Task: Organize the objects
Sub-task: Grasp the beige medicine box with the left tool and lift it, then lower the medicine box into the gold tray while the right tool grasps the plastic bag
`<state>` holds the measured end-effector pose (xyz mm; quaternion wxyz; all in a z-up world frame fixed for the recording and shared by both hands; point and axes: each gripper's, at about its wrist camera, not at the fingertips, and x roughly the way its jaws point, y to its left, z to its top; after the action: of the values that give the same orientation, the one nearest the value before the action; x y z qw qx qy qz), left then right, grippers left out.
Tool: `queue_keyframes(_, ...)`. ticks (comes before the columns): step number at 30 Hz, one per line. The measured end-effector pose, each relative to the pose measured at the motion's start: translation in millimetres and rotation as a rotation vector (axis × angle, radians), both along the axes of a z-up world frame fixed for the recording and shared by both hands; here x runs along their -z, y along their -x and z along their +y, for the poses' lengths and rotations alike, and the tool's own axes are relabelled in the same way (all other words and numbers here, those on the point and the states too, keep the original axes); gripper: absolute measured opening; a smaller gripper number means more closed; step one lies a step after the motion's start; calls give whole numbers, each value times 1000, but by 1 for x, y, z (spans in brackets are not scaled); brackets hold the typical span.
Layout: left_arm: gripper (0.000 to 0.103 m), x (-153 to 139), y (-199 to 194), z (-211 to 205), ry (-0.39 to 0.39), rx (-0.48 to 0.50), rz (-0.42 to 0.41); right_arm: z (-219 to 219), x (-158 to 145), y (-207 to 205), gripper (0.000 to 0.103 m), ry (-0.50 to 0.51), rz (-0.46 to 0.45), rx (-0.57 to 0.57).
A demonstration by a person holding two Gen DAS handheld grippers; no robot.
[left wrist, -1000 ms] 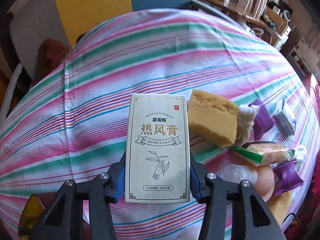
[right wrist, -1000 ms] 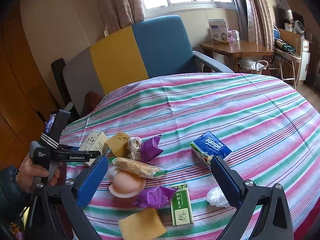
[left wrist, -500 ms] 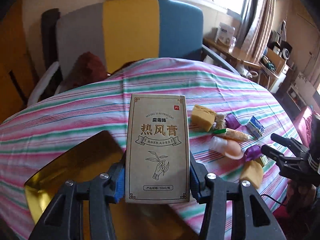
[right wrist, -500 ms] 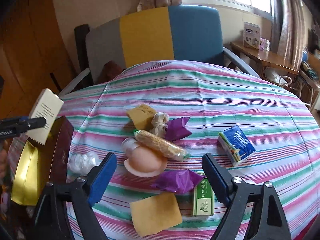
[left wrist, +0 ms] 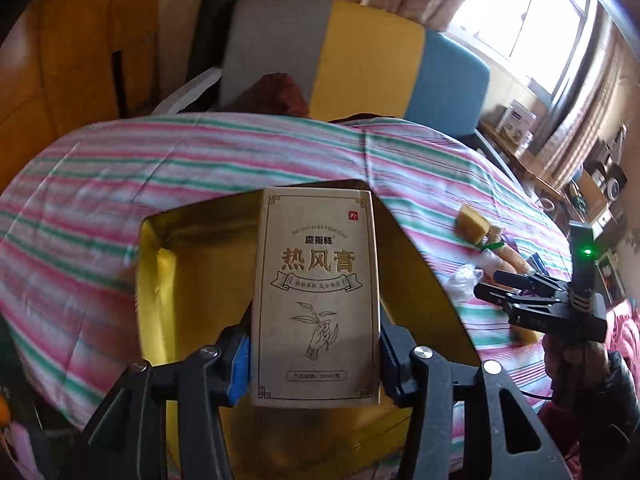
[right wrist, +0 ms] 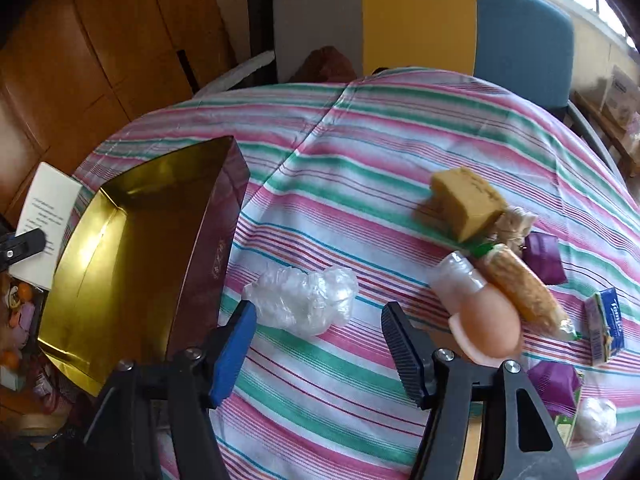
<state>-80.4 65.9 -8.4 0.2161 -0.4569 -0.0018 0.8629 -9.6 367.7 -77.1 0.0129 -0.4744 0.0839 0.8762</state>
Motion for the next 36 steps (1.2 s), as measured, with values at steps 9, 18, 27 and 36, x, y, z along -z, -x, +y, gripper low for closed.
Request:
queue_keyframes(9,51,21,0,-47,-43,-144,-67,0,24,31,49,31,-68,-21)
queue_keyframes(18,51,40,38,-52,32,-280,-103,-2,26,17,44,-67,-40,-29)
queue_keyframes(27,52,65,88,-43,155,-316,-130,7,29,12,44,-36,-7,-12)
queue_keyframes(36,52,85,112,-42,213,-335,-150,7,30,11,44,-37,-1,-12)
